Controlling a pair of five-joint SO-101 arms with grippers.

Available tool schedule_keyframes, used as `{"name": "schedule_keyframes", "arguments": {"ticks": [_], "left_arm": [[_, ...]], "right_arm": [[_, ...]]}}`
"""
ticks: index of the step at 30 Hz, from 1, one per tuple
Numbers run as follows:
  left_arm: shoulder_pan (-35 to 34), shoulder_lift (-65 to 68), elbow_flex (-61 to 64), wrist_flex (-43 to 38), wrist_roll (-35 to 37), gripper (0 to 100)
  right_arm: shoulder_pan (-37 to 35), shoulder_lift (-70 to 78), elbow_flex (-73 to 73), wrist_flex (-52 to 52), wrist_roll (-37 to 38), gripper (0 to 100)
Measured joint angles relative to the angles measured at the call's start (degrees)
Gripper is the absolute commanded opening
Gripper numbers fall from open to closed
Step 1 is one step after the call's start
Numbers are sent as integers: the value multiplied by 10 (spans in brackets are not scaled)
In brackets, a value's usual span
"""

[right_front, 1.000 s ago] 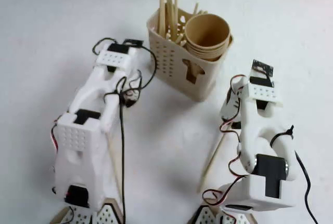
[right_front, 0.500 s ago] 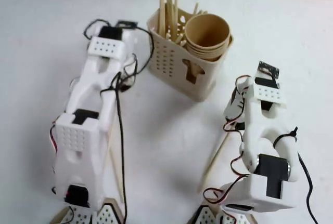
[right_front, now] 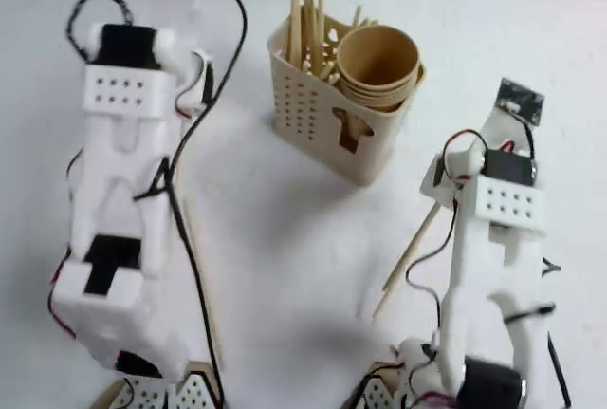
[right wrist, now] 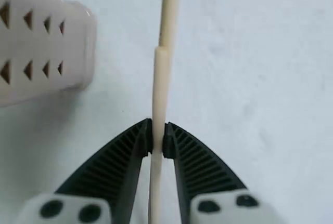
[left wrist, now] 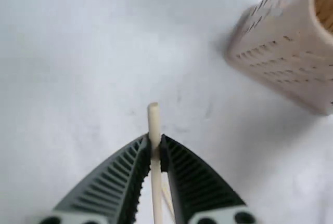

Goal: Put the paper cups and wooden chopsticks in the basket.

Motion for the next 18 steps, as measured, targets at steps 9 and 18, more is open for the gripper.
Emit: {"name": "schedule_keyframes", "arguments": {"ticks": [9, 18], "left_arm": [[1, -153, 0, -109, -2, 23], [1, -225, 0, -152, -2, 23]], "right_arm": [[0, -119, 17, 0, 0, 18], [-19, -275, -15, 0, 14, 18]]}}
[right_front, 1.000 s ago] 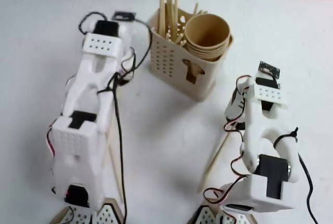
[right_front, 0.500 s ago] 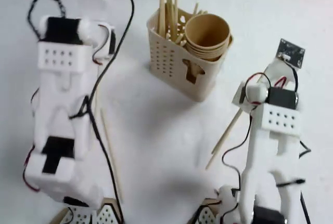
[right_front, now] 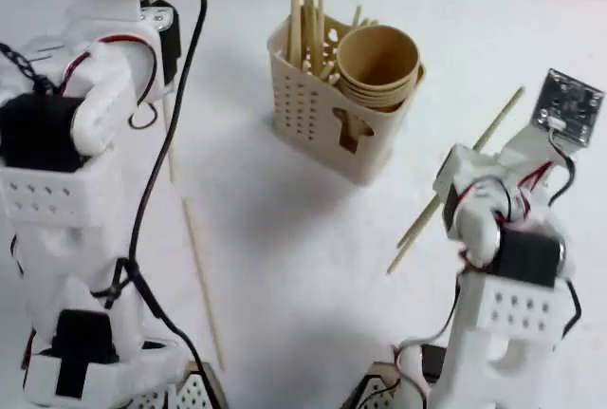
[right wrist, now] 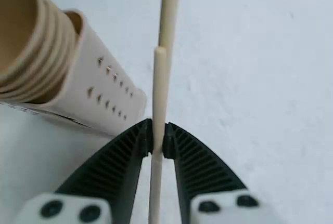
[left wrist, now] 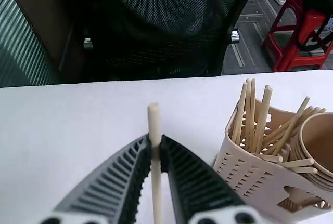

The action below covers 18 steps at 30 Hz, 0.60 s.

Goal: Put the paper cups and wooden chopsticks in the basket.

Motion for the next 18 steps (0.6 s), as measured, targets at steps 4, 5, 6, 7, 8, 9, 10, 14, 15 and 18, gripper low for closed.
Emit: {"name": "schedule_keyframes", "arguments": {"ticks": [4, 5, 6, 7, 8, 9, 10, 14, 15, 18], "left_arm": [[-1, -18, 0, 19, 0, 23], [-1, -21, 0, 25, 0, 23], [-1, -24, 0, 28, 0, 23], [-1, -27, 0, 31, 0, 23], [0, -29, 0, 33, 0, 23], [0, -32, 0, 33, 0, 24], [0, -34, 0, 33, 0, 24], [-4, -40, 0, 51, -1, 24], [-4, -40, 0, 57, -1, 24], [-4, -40, 0, 72, -1, 24]], "right_arm": [[-54, -43, -43, -17, 7, 18], [-69, -49, -55, -30, 11, 18], [-82, -53, -65, -46, 15, 18], [-93, -55, -74, -65, 18, 18], [-104, -56, -81, -89, 20, 18], [-114, -57, -84, -115, 26, 18], [-127, -57, -87, -146, 34, 18], [-173, -55, -89, -274, 66, 18], [-184, -49, -89, -306, 70, 18], [-203, -15, -89, -398, 78, 18]]}}
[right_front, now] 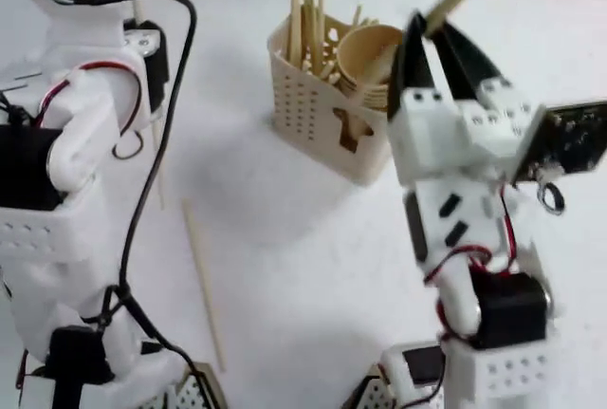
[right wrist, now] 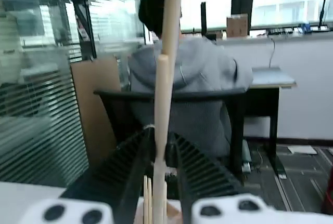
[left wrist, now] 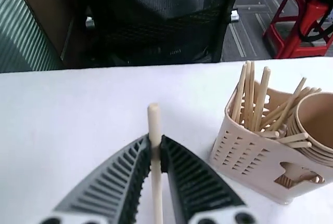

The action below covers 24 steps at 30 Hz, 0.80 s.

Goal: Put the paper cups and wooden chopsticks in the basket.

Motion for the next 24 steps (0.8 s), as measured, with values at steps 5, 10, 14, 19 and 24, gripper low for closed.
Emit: {"name": "schedule_keyframes", "arguments": {"ticks": [5, 10, 14, 19, 24], "left_arm": [[-2, 0, 0, 7, 0, 24], [-28, 0, 0, 7, 0, 24], [-51, 0, 0, 7, 0, 26], [-60, 0, 0, 7, -8, 24], [-60, 0, 0, 5, -31, 24]], "right_arm": [[-15, 99, 0, -122, 0, 18], [-36, 198, 0, -222, 0, 18], [-47, 278, 0, -238, 0, 51], [-46, 341, 0, -239, 0, 171], [-48, 339, -24, -183, 0, 154]]}}
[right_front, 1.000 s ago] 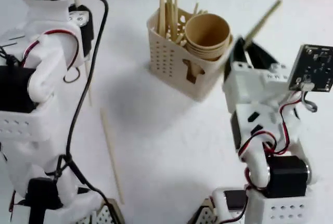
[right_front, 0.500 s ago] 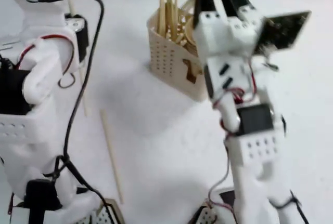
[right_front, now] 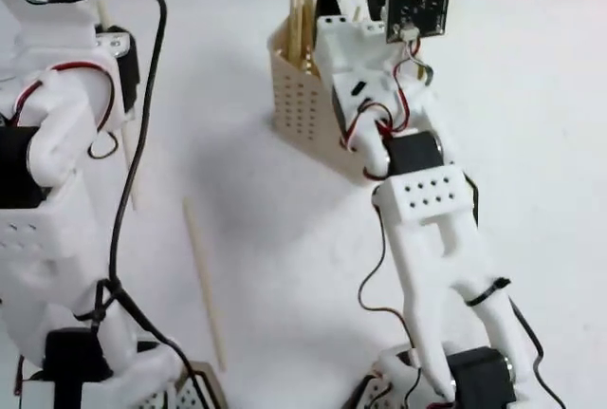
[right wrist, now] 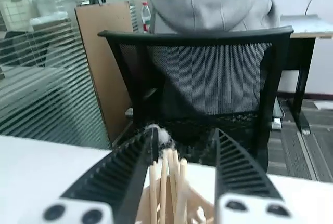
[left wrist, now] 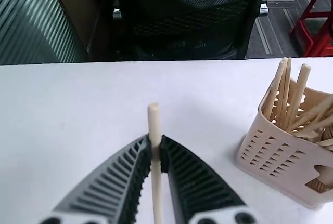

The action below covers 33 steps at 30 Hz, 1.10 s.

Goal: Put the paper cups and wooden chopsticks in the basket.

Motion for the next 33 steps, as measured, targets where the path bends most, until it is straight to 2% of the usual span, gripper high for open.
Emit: {"name": "schedule_keyframes", "arguments": {"ticks": [3, 7, 15, 20, 28, 33], "left_arm": [[0, 0, 0, -18, -1, 24], [0, 0, 0, -51, -2, 24], [17, 0, 0, -106, -2, 24], [65, 0, -1, -166, -2, 24], [127, 0, -1, -277, -2, 24], [172, 0, -1, -367, -2, 24]], "right_arm": [[-11, -31, -43, 75, 0, 115], [-16, -90, -93, 193, 0, 17], [-18, -164, -84, 386, 3, 29], [-18, -193, -36, 468, 69, 29], [-25, -315, 120, 524, 86, 34], [-43, -380, 282, 462, 87, 31]]}}
